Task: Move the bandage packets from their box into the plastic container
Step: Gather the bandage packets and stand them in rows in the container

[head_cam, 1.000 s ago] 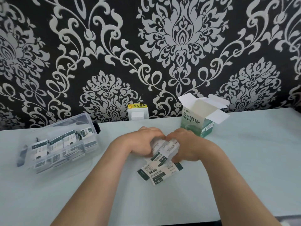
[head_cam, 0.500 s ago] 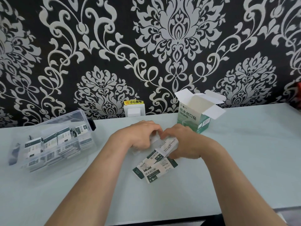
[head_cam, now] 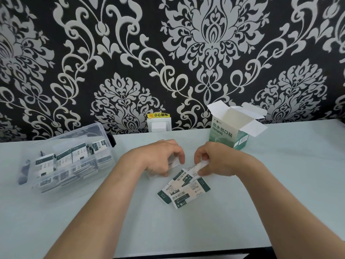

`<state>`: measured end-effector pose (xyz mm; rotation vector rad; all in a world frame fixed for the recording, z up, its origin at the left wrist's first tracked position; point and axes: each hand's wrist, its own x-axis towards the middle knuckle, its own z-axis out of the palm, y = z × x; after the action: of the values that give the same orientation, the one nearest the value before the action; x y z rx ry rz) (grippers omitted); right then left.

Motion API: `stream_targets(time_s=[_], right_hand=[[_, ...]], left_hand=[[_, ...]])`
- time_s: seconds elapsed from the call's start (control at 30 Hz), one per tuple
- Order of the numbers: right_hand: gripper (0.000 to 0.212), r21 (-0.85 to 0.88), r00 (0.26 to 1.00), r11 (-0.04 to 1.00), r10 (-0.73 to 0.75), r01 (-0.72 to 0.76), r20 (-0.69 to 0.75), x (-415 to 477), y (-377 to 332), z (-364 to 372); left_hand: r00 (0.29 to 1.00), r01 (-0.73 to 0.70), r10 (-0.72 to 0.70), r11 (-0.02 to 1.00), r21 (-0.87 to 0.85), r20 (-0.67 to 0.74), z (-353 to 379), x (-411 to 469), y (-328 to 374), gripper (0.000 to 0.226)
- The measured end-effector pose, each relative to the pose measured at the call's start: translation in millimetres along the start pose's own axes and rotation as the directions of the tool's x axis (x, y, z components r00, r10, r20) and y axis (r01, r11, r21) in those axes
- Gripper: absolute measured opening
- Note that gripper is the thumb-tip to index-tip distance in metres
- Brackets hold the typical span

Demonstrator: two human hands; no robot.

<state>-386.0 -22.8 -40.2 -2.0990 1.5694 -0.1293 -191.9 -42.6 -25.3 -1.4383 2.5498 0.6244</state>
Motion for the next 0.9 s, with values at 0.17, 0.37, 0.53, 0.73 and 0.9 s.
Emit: stream_targets(time_s=[0.17, 0.37, 0.53, 0.73, 0.9], right_hand=[[0.027, -0.03, 1.0, 1.0, 0.002, -0.001, 0.015, -3.8, 0.1, -0.2], [0.024, 0.119, 0.992, 0.993, 0.036, -0.021, -0.124, -6.1, 4.7, -1.9], [0.013, 0.245, 0.938, 0.969, 0.056, 0.032, -0.343, -3.8, -6.0, -1.5], [0.012, 0.276, 0.91, 0.957, 0.031, 0.092, -0.413, -1.1, -21.6, 9.0], [0.012, 0.304, 0.852, 0.935, 0.001, 0.186, -0.524, 4.0, -29.5, 13.5]], left_hand=[[0.996, 0.087, -0.087, 0.996, -0.009, -0.027, 0.8, -2.0, 0.9, 0.051], [0.964, 0.243, -0.237, 0.969, 0.036, -0.124, 7.0, -15.1, 0.6, 0.045], [0.925, 0.319, -0.317, 0.947, -0.023, -0.211, 10.3, -18.1, -0.1, 0.03], [0.944, 0.274, -0.299, 0.945, -0.177, -0.137, 11.4, -18.2, -1.2, 0.038], [0.942, 0.215, -0.309, 0.857, -0.469, -0.133, 9.0, -23.5, -7.4, 0.052]])
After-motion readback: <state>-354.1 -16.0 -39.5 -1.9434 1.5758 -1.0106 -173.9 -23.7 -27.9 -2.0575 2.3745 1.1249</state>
